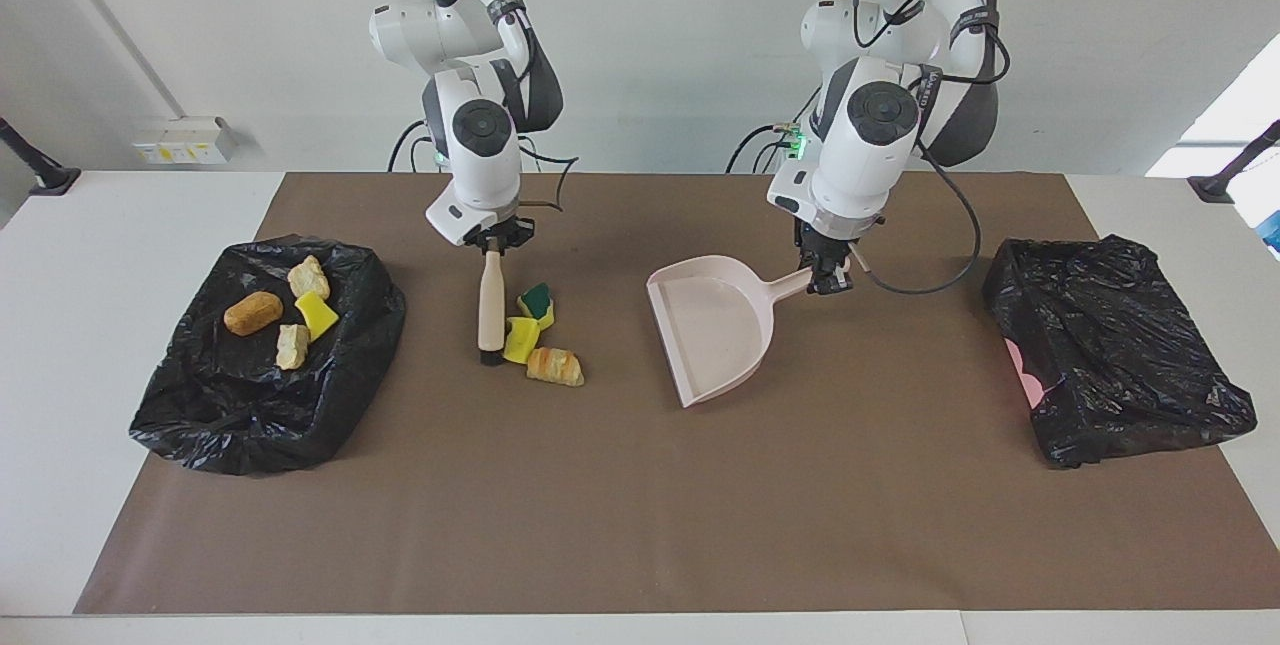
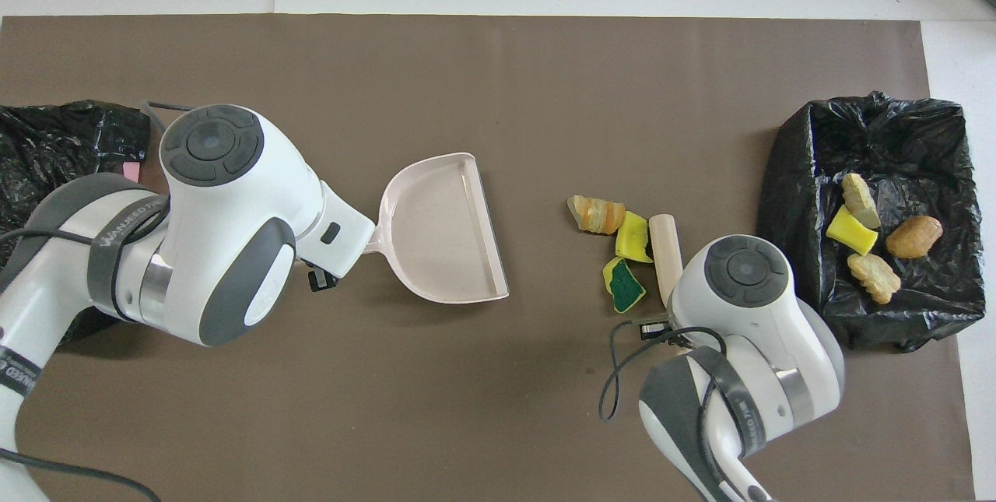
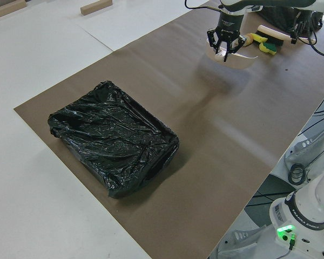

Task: Sweep and dump trash in bin
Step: 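Sweep the remaining bread and sponges into the dustpan with the right gripper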

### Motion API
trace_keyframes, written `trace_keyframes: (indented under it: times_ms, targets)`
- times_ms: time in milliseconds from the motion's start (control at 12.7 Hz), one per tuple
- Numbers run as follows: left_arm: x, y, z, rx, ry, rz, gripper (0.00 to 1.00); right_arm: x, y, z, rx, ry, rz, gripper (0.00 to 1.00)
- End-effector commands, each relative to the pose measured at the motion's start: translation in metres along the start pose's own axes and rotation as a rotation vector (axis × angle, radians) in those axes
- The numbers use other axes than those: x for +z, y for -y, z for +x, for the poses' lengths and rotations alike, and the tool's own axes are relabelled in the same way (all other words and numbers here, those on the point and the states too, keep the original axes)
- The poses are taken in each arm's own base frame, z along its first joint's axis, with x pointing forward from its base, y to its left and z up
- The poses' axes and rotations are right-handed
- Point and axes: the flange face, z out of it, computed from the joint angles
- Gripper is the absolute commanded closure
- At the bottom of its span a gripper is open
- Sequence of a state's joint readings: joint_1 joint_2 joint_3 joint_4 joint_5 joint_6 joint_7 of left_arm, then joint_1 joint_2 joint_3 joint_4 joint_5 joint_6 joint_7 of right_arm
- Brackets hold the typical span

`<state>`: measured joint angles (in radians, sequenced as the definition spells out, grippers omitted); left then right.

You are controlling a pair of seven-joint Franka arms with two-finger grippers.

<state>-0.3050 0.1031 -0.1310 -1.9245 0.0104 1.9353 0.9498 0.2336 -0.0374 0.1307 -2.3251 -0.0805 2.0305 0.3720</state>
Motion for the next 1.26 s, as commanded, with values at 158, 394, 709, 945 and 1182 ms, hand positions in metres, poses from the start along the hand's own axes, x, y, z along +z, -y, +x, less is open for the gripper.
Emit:
trace_keyframes:
  times_ms: [158, 394, 709, 945, 1182]
  targets:
    - [0.035, -0.035, 0.016, 0.026, -0.034, 0.068, 1.00, 0.011, 0.073, 0.014, 0.040, -0.021, 0.041, 1.00]
    - [0.048, -0.044, 0.017, 0.007, -0.027, 0.060, 1.00, -0.001, 0.117, 0.015, -0.019, -0.017, 0.099, 1.00]
    - [0.054, -0.050, 0.012, -0.014, -0.022, 0.054, 1.00, -0.021, 0.175, -0.015, -0.088, 0.007, 0.210, 1.00]
    - [0.054, -0.050, 0.012, -0.016, -0.023, 0.055, 1.00, -0.057, 0.210, -0.027, -0.126, -0.002, 0.270, 1.00]
    - [0.053, -0.050, 0.013, -0.118, -0.030, 0.055, 1.00, -0.101, 0.186, -0.022, -0.118, 0.051, 0.235, 1.00]
